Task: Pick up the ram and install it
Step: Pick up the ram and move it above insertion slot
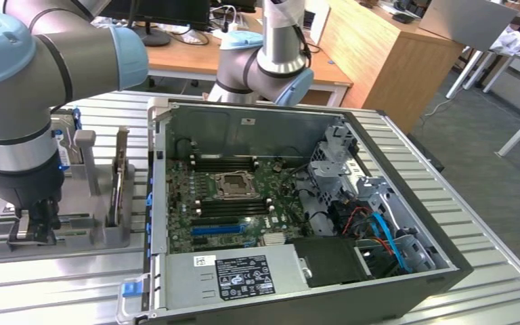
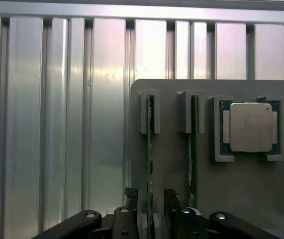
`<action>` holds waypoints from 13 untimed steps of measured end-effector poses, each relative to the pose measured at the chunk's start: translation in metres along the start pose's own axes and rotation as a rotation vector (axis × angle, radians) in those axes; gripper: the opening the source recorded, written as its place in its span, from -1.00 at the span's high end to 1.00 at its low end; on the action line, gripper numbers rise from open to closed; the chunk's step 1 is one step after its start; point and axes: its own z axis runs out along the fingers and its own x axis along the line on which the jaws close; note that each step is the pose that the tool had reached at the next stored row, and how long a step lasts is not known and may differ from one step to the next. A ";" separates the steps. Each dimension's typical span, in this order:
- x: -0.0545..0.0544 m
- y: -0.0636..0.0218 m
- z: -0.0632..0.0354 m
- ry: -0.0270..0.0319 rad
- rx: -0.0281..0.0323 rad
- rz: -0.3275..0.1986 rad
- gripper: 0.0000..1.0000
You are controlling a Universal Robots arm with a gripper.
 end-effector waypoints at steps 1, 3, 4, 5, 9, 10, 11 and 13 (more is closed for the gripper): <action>0.000 -0.0002 0.0000 0.0000 0.0001 0.000 0.31; 0.000 -0.0003 0.0001 -0.0001 0.0002 0.000 0.31; 0.000 -0.0003 0.0000 -0.0001 0.0001 0.000 0.31; 0.000 -0.0003 0.0000 -0.0001 0.0001 0.000 0.31; 0.000 -0.0003 0.0000 -0.0001 0.0001 0.000 0.31; 0.000 -0.0003 0.0000 -0.0001 0.0001 0.000 0.31; 0.000 -0.0003 0.0000 -0.0001 0.0001 0.000 0.31; 0.000 -0.0003 0.0000 0.0000 0.0001 0.000 0.31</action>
